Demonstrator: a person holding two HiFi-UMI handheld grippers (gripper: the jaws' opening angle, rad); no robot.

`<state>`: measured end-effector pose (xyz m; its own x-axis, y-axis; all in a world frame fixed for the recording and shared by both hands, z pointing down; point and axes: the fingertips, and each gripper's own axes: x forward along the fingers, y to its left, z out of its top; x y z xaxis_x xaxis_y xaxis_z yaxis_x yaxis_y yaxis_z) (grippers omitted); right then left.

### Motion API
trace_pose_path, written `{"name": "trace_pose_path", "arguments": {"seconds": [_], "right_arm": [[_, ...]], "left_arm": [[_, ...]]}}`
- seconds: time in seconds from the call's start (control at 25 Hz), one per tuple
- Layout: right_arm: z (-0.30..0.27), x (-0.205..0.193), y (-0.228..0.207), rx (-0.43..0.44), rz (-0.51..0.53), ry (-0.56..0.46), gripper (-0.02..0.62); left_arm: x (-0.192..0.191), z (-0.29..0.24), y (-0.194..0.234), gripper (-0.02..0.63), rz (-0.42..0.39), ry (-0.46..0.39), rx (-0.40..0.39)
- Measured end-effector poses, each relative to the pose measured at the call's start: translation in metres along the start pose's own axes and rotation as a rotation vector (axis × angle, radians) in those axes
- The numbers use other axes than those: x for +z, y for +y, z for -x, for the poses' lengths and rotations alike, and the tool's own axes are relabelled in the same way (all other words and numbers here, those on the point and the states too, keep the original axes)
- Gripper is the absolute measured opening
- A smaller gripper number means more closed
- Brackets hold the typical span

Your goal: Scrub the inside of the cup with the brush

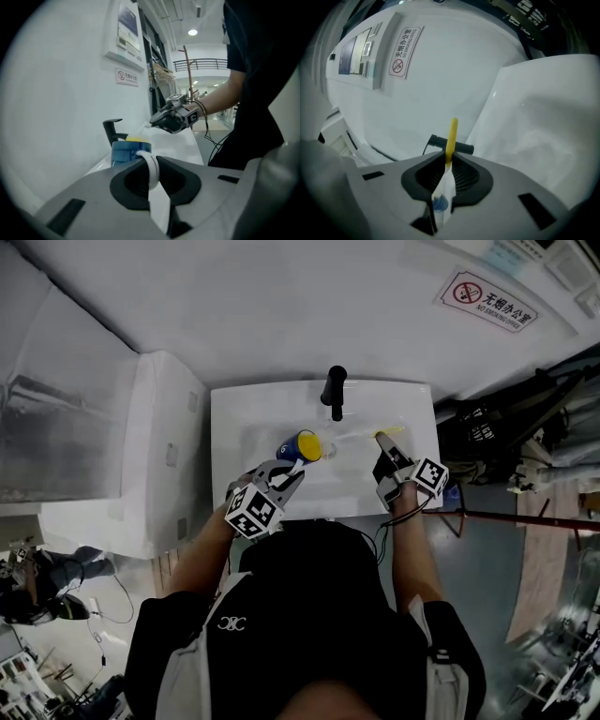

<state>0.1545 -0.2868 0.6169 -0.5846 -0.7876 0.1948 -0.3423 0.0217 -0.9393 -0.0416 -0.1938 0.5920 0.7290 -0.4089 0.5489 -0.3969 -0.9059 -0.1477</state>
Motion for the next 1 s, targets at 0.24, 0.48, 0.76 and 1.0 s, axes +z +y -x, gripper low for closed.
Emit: {"name": "trace_pose_path", "arguments": {"seconds": [0.24,0.48,0.76,1.0], "right_arm": [[-0.029,0.025,0.002,-0.009,0.009,-0.054,0.048],[-0.048,0.031,0.040,0.065,0.083,-0.027,0.044],[-0.047,0.022,0.089,0.136,0.278,0.036,0.044],[-0.019,0.017,0.127,0.153,0.473,0.002,0.044]], "left_arm": [[0.005,-0.004,-0.038,0.046,-0.128,0.030,-0.124],[0.002,-0.014,-0.052,0.046,-0.130,0.056,-0.186],[-0.002,-0.020,-0.043,0.046,-0.073,0.051,-0.157],[0.004,-0.022,-0.028,0.046,-0.053,0.015,-0.084]]}}
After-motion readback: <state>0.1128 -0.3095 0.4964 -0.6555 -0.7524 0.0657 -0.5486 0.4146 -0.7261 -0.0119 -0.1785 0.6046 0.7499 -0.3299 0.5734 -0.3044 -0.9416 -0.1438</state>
